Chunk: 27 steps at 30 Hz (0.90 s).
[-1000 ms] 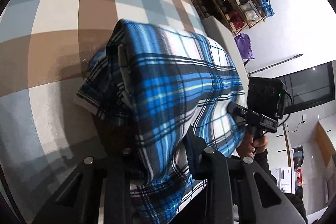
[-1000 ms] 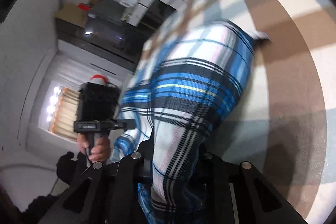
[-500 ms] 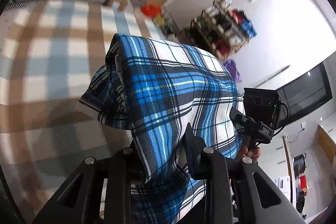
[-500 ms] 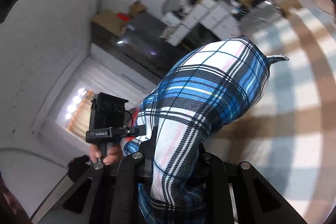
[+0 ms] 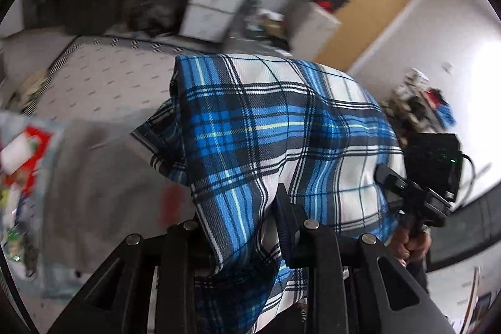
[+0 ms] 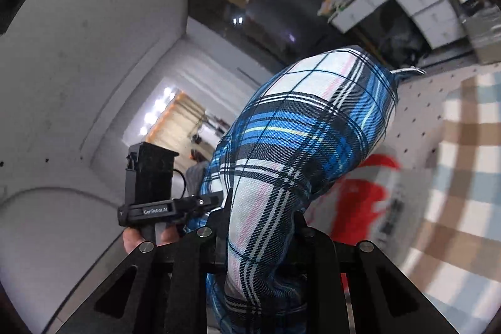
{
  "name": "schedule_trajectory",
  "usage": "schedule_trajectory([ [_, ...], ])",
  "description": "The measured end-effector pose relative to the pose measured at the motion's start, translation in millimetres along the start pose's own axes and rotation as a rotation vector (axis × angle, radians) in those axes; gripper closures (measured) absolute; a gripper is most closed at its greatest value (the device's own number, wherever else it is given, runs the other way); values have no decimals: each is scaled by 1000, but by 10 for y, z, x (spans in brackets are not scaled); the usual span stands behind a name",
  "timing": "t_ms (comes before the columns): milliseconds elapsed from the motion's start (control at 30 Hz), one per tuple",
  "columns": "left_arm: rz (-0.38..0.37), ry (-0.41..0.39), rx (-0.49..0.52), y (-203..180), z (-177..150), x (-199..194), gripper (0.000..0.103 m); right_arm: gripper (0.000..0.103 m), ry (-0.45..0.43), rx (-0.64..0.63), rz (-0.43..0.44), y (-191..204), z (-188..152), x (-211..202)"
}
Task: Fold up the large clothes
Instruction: 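Lift the plaid bundle with both grippers and carry it toward the cabinet, then lower the plaid bundle onto the clothes stack and open both grippers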
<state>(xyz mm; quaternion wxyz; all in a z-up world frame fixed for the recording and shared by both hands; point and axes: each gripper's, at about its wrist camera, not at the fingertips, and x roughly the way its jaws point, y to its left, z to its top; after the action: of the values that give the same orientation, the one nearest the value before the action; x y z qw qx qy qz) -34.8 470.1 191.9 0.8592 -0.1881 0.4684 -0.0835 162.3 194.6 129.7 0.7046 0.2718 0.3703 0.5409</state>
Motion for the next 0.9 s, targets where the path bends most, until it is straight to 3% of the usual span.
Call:
schedule_trajectory([
  [67, 26, 22, -77, 584, -105, 189, 80, 82, 50, 8, -27, -103, -137, 442],
  [167, 37, 92, -180, 1171, -314, 665, 77, 75, 195, 10, -172, -406, -440, 1062],
  [267, -60, 105, -222, 1427, -501, 1027, 63, 67, 211, -67, -197, -403, -580, 1098],
  [367, -94, 71, -240, 1526, -499, 968, 54, 53, 264, -145, -269, -303, -605, 1035],
  [400, -86, 66, -238, 1532, -472, 905, 54, 45, 283, -192, -311, -252, -603, 977],
  [500, 17, 48, -216, 1510, -457, 665, 54, 44, 291, -296, -392, -161, -515, 842],
  [567, 79, 6, -224, 1399, -435, 493, 54, 44, 236, -385, -450, -45, -402, 749],
  [700, 42, -108, -133, 1022, -525, 204, 54, 43, 176, -561, -523, 296, -91, 963],
  [800, -16, -118, -44, 825, -635, 323, 54, 45, 238, -631, -560, 358, -70, 1355],
  [900, 86, -62, 23, 770, -751, 838, 54, 46, 345, -671, -721, 163, -207, 1838],
])
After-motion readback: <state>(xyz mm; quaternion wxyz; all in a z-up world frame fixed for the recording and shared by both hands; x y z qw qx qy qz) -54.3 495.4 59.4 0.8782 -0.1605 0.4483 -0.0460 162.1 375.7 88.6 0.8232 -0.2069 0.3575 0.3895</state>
